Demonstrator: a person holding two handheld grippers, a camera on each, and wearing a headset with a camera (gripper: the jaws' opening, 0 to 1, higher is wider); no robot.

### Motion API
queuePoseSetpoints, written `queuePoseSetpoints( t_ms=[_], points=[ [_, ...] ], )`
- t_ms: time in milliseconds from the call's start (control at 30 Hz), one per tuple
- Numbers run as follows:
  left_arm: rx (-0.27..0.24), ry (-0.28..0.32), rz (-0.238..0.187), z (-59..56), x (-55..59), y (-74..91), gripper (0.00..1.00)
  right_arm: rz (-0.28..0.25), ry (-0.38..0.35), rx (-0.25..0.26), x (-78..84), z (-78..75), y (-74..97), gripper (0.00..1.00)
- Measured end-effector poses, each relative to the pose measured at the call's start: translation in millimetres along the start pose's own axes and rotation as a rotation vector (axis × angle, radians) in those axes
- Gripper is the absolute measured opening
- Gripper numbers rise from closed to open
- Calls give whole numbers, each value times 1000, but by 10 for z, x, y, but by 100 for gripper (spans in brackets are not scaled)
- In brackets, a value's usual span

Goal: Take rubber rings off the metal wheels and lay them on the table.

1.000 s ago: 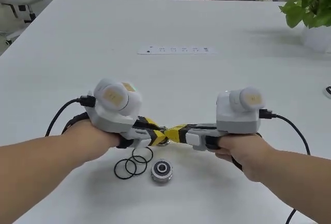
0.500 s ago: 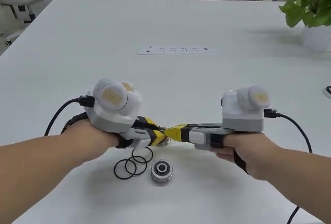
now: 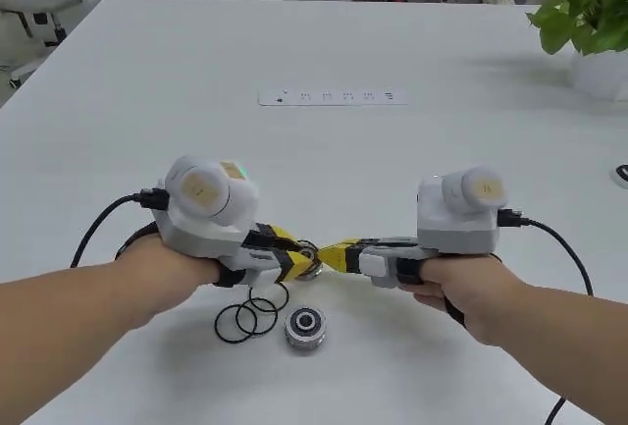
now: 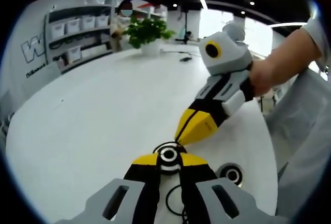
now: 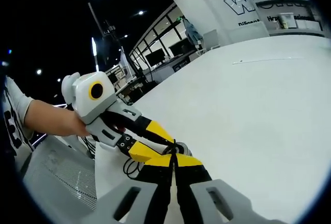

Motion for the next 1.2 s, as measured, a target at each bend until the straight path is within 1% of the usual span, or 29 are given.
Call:
queuePoseSetpoints(
  t_ms=[100,167,200,233,267,300,400,467,733,867,967,1133,1200],
  points=[
    [1,0,-9,10,-4,32,16,0,2,1,-3,-4,1,0],
    [4,14,-28,11,-35,64,17,0,3,2,-4,-3,1,0],
    [3,19,-45,19,-61,84,19,0,4,2,-5,-3,-1,0],
    [5,22,-49,26,-65,98,21,0,4,1,-6,-1,-2,0],
    [19,24,-57,18,-77,125,23,0,6,2,-9,7,-2,0],
    [18,30,-65,25,-87,136,24,0,5,1,-11,10,-3,0],
    [34,15,-70,19,-70,189,27,3,11,0,-13,14,-8,0],
    [36,9,-72,22,-51,233,29,2,11,-2,-16,19,-10,0],
    [52,26,-103,36,-44,396,42,8,17,-16,-16,63,-25,0],
    [55,32,-118,34,-55,480,45,6,16,-25,-26,87,-33,0],
    [64,33,-121,19,-36,524,48,4,16,-31,-33,98,-37,0],
    [62,32,-118,24,7,581,56,-8,15,-40,-70,127,-38,0],
    [65,35,-124,23,9,610,58,-12,14,-45,-84,137,-41,0]
  ],
)
Point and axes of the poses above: the centre of the closed fingertips' face, and the gripper's own axes: y roughly backward along the fingers, z roughly to its left, x roughly out of its underside, the point moved 1 cm from there along y, roughly backward along the fingers, and after that the axes turned 9 degrees about -x, right-handed, at the moved point
